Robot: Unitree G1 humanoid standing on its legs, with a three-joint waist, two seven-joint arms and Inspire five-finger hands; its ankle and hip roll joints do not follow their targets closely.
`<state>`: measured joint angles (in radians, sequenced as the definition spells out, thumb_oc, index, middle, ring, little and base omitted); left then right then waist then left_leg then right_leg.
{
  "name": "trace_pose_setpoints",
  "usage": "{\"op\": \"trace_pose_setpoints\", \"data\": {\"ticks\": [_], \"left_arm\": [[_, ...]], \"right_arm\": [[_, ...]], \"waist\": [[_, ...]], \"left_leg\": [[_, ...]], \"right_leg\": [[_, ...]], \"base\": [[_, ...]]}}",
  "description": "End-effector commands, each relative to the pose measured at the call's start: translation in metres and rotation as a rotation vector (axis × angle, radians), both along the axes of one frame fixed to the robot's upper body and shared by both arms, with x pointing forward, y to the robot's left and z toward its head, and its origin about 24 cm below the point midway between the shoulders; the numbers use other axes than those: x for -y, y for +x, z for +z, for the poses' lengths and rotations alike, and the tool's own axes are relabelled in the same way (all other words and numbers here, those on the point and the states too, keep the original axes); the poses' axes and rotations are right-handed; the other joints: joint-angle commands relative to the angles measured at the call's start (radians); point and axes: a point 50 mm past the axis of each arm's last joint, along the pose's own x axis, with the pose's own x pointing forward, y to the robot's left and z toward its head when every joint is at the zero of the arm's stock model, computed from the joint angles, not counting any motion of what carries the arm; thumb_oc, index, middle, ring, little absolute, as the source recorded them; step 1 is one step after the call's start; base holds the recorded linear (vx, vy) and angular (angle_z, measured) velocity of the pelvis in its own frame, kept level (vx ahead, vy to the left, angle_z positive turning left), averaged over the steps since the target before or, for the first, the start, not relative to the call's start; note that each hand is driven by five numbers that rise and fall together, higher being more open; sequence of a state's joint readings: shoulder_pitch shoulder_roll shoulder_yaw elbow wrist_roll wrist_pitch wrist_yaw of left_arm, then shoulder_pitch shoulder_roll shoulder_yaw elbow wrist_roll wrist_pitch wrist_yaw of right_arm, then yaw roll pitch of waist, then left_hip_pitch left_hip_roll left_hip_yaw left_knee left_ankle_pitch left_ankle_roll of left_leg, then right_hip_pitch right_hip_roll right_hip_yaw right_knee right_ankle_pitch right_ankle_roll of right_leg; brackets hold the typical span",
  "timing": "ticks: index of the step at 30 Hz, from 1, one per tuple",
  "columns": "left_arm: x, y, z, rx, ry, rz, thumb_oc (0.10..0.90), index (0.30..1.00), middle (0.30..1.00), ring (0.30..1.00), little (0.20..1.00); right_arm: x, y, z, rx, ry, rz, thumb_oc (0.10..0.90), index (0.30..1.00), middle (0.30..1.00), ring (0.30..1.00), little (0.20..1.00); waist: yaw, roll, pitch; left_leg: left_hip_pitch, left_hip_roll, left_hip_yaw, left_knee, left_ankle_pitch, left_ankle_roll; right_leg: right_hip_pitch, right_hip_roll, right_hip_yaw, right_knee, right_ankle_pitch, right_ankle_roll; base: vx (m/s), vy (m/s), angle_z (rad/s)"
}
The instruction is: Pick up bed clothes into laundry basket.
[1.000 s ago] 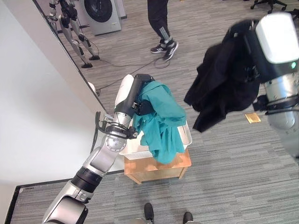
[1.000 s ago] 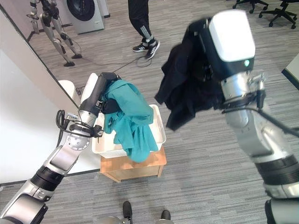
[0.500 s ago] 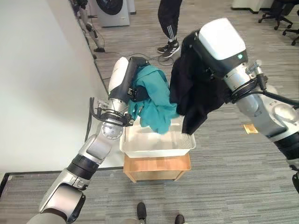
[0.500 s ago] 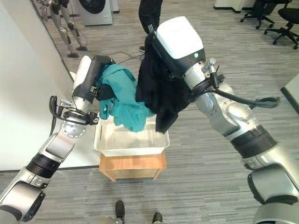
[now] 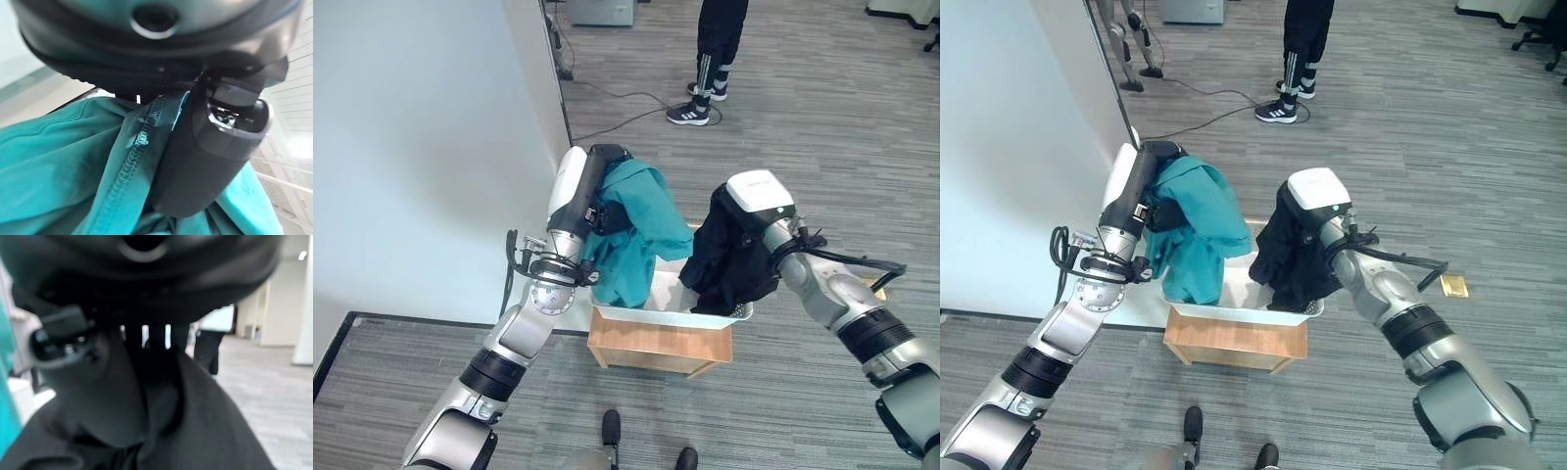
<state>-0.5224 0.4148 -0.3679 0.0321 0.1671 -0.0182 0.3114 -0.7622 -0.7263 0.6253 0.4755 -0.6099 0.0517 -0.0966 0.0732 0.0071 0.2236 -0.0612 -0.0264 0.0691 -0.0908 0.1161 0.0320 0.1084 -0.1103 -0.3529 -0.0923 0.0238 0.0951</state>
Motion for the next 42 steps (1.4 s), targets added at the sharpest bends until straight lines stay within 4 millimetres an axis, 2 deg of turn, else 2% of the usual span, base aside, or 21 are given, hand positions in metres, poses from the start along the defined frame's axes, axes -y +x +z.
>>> {"op": "trace_pose_setpoints", "data": {"ticks": [1,2,3,7,10,11,12,14,15,16,18,22,27,31,37,42], "left_arm": [[0.013,-0.002,0.052,0.240,-0.065,-0.057,0.400,0.300,0.300,0.300,0.300],[0.017,-0.003,0.055,0.251,-0.073,-0.068,0.400,0.300,0.300,0.300,0.300],[0.019,-0.003,0.057,0.254,-0.075,-0.071,0.400,0.300,0.300,0.300,0.300],[0.022,-0.001,0.066,0.284,-0.088,-0.067,0.400,0.300,0.300,0.300,0.300],[0.020,-0.001,0.074,0.317,-0.112,-0.044,0.400,0.300,0.300,0.300,0.300],[0.020,-0.001,0.074,0.317,-0.112,-0.045,0.400,0.300,0.300,0.300,0.300],[0.019,0.000,0.074,0.320,-0.119,-0.037,0.400,0.300,0.300,0.300,0.300],[0.020,0.000,0.074,0.320,-0.119,-0.037,0.400,0.300,0.300,0.300,0.300],[0.020,0.000,0.074,0.316,-0.117,-0.041,0.400,0.300,0.300,0.300,0.300],[0.020,0.000,0.074,0.316,-0.117,-0.042,0.400,0.300,0.300,0.300,0.300],[0.018,-0.001,0.072,0.309,-0.106,-0.043,0.400,0.300,0.300,0.300,0.300],[0.016,-0.002,0.063,0.280,-0.100,-0.039,0.400,0.300,0.300,0.300,0.300],[0.018,0.000,0.049,0.221,-0.093,-0.040,0.400,0.300,0.300,0.300,0.300],[0.020,0.005,0.036,0.164,-0.066,-0.030,0.400,0.300,0.300,0.300,0.300],[0.024,0.019,0.013,0.070,0.026,0.024,0.400,0.300,0.300,0.300,0.300],[0.014,0.035,0.001,0.024,0.130,0.116,0.400,0.300,0.300,0.300,0.300]], "right_arm": [[-0.022,0.015,0.061,0.224,-0.034,0.054,0.400,0.300,0.300,0.300,0.300],[-0.026,0.019,0.059,0.211,-0.027,0.038,0.747,0.820,0.820,0.820,0.820],[-0.028,0.022,0.060,0.213,-0.026,0.029,0.800,0.900,0.900,0.900,0.900],[-0.034,0.024,0.067,0.256,0.004,0.029,0.800,0.900,0.900,0.900,0.900],[-0.039,0.013,0.092,0.378,0.071,0.088,0.800,0.900,0.900,0.900,0.900],[-0.039,0.012,0.092,0.378,0.072,0.087,0.800,0.900,0.900,0.900,0.900],[-0.040,0.003,0.114,0.477,0.120,0.130,0.800,0.900,0.900,0.900,0.900],[-0.039,-0.003,0.122,0.515,0.140,0.150,0.800,0.900,0.900,0.900,0.900],[-0.038,-0.013,0.141,0.592,0.172,0.189,0.800,0.900,0.900,0.900,0.900],[-0.037,-0.014,0.142,0.592,0.172,0.188,0.800,0.900,0.900,0.900,0.900],[-0.036,-0.030,0.167,0.692,0.191,0.240,0.800,0.900,0.900,0.900,0.900],[-0.031,-0.050,0.184,0.789,0.223,0.280,0.800,0.900,0.900,0.900,0.900],[-0.010,-0.058,0.179,0.828,0.269,0.224,0.800,0.900,0.900,0.900,0.900],[-0.004,-0.061,0.175,0.829,0.307,0.213,0.800,0.900,0.900,0.900,0.900],[-0.010,-0.068,0.175,0.843,0.332,0.262,0.800,0.900,0.900,0.900,0.900],[-0.012,-0.073,0.173,0.839,0.339,0.294,0.800,0.900,0.900,0.900,0.900]], "waist": [[0.053,-0.022,-0.051],[0.060,-0.022,-0.034],[0.062,-0.022,-0.028],[0.058,-0.017,-0.018],[0.043,-0.009,-0.026],[0.044,-0.009,-0.025],[0.030,-0.007,-0.034],[0.027,-0.007,-0.038],[0.014,-0.007,-0.049],[0.015,-0.007,-0.048],[0.000,-0.008,-0.059],[-0.021,-0.006,-0.070],[-0.043,-0.007,-0.075],[-0.064,-0.010,-0.068],[-0.096,-0.025,-0.042],[-0.115,-0.041,-0.020]], "left_leg": [[0.022,0.109,0.086,0.004,-0.089,-0.104],[0.001,0.109,0.083,0.004,-0.080,-0.107],[-0.010,0.110,0.081,0.004,-0.076,-0.109],[-0.033,0.105,0.076,0.004,-0.069,-0.111],[-0.030,0.099,0.077,0.004,-0.078,-0.108],[-0.030,0.098,0.076,0.004,-0.078,-0.108],[-0.022,0.095,0.081,0.004,-0.087,-0.104],[-0.017,0.093,0.084,0.004,-0.090,-0.102],[-0.007,0.092,0.090,0.004,-0.096,-0.098],[-0.007,0.091,0.091,0.004,-0.097,-0.098],[0.005,0.089,0.101,0.004,-0.105,-0.094],[0.018,0.088,0.117,0.004,-0.116,-0.088],[0.029,0.088,0.127,0.004,-0.126,-0.084],[0.027,0.089,0.140,0.004,-0.127,-0.081],[-0.007,0.098,0.171,0.004,-0.120,-0.079],[-0.038,0.108,0.191,0.004,-0.109,-0.083]], "right_leg": [[-0.029,-0.068,-0.013,0.005,-0.038,0.070],[-0.045,-0.067,-0.014,0.005,-0.037,0.069],[-0.053,-0.066,-0.015,0.005,-0.036,0.068],[-0.068,-0.069,-0.020,0.005,-0.033,0.069],[-0.068,-0.077,-0.017,0.005,-0.033,0.072],[-0.067,-0.077,-0.017,0.005,-0.033,0.073],[-0.064,-0.082,-0.013,0.005,-0.032,0.074],[-0.062,-0.084,-0.010,0.005,-0.031,0.076],[-0.059,-0.087,-0.003,0.005,-0.029,0.078],[-0.059,-0.088,-0.002,0.005,-0.029,0.078],[-0.061,-0.090,0.011,0.005,-0.025,0.082],[-0.067,-0.093,0.027,0.005,-0.022,0.086],[-0.067,-0.095,0.038,0.005,-0.020,0.086],[-0.082,-0.092,0.050,0.005,-0.014,0.086],[-0.142,-0.085,0.083,0.005,0.004,0.087],[-0.187,-0.076,0.099,0.005,0.015,0.086]], "base": [[-0.09,0.013,0.01],[-0.10,0.008,0.02],[-0.08,0.006,0.04],[-0.02,0.021,0.09],[0.01,0.028,0.03],[0.04,0.033,-0.02],[0.04,0.032,-0.01],[0.05,0.029,0.00],[0.04,0.018,-0.02],[0.06,0.023,-0.02],[0.05,0.024,-0.04],[0.03,0.017,-0.11],[0.02,0.001,-0.10],[0.00,-0.005,-0.13],[-0.05,0.001,-0.18],[-0.05,-0.005,-0.22]]}}
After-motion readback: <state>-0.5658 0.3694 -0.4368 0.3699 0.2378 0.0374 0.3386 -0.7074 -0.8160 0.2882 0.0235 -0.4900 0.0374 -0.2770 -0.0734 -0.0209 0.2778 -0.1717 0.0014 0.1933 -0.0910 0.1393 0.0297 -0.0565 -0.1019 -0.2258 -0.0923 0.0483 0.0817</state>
